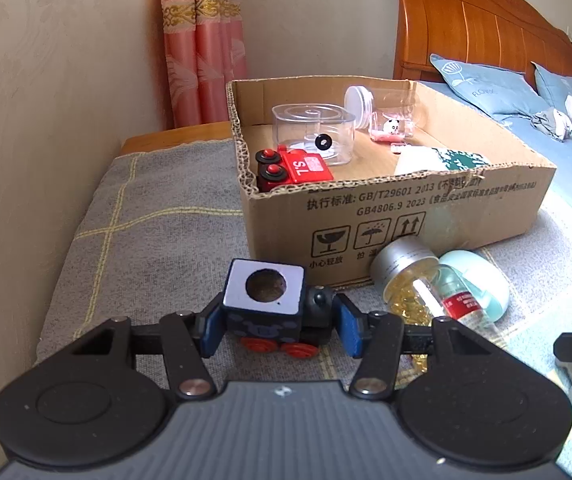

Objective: Organize rigid objects
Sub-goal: 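Grasp and lift the black toy train with the left tool while the right grasps the grey toy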

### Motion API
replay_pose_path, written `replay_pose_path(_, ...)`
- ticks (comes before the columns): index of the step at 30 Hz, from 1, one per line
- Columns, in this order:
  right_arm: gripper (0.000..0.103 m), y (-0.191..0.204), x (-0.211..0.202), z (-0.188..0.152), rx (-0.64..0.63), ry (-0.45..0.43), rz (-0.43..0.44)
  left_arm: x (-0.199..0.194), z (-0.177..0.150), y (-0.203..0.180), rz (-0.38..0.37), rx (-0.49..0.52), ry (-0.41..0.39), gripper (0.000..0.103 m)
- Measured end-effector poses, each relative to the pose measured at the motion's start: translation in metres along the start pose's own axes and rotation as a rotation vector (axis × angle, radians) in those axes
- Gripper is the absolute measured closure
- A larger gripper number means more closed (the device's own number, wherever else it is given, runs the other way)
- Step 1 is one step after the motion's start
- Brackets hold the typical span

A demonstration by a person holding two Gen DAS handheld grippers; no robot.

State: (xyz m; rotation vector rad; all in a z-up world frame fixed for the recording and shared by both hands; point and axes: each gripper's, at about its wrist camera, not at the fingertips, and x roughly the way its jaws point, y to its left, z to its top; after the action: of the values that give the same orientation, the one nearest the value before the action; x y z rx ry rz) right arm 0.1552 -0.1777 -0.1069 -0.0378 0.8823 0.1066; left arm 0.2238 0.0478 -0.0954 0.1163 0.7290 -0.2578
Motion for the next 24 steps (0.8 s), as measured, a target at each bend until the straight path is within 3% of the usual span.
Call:
replay_pose_path(10, 0.0, 0.001, -0.012, -0.011, -0.05, 0.072, 0.055, -0.018, -0.001, 0.003, 0.029, -0.009, -0.006, 0.049)
replay_pose_path(17, 0.001, 0.006, -0.007, -0.017, -0.052, 0.106, 0.045, -0.022, -0.003, 0.002, 0.033, -0.003, 0.0, 0.049)
replay_pose_path(20, 0.005, 0.008, -0.008, -0.018, -0.051, 0.104, 0.058, -0.021, -0.006, 0.002, 0.031, 0.01, -0.002, 0.048)
replay_pose_path(24, 0.02, 0.01, -0.008, -0.019, -0.056, 0.114, 0.047, -0.019, -0.008, 0.0, 0.04, 0.038, -0.001, 0.046)
